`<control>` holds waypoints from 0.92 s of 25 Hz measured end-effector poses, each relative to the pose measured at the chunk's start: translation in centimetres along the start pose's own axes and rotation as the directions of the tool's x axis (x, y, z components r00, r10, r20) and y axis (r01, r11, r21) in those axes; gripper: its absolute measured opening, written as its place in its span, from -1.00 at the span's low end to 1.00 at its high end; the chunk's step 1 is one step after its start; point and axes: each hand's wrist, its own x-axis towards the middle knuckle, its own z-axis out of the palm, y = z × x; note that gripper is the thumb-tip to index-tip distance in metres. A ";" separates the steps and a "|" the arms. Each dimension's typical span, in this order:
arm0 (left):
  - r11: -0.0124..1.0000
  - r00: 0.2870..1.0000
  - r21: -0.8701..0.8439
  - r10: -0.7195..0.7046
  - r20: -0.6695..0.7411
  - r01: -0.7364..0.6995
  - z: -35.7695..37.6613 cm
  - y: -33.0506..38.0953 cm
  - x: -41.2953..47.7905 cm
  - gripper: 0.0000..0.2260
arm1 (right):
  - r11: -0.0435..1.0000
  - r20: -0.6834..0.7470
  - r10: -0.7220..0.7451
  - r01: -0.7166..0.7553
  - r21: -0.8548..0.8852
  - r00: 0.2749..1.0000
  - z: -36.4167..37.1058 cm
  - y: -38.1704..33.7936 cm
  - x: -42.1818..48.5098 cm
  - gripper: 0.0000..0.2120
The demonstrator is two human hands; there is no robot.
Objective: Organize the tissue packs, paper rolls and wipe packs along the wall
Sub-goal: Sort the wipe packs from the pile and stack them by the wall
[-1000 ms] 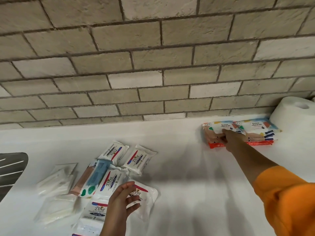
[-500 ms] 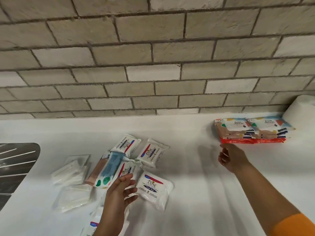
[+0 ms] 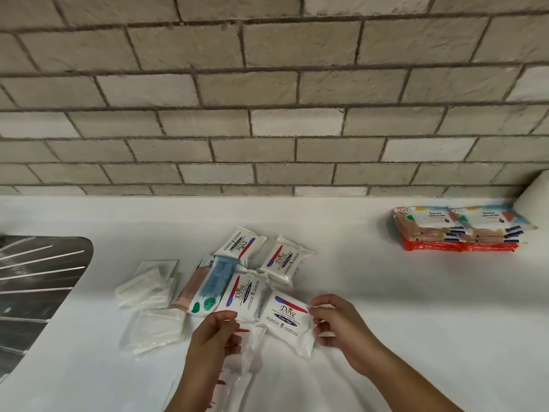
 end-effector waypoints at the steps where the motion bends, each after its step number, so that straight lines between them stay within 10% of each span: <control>1: 1.000 1.000 0.019 0.011 -0.001 -0.011 -0.5 -0.1 0.0 -0.89 | 1.000 0.012 -0.004 0.005 -0.023 1.000 0.9 0.1 -0.1 -0.87; 9: 0.894 0.966 0.384 0.259 -0.024 -0.230 -2.9 2.4 1.7 -0.87 | 0.976 0.089 -0.062 0.079 -0.202 0.994 5.0 -0.2 0.0 -0.84; 18: 0.154 0.963 0.969 0.219 0.157 -0.193 -2.8 2.4 13.9 -0.39 | 0.945 0.066 -0.152 0.164 -0.283 0.986 4.9 -1.3 1.1 -0.86; 23: 0.282 0.990 0.952 0.103 0.095 -0.120 -1.9 4.2 12.4 -0.22 | 0.956 0.035 -0.109 0.114 -0.271 0.993 3.5 -0.5 1.1 -0.86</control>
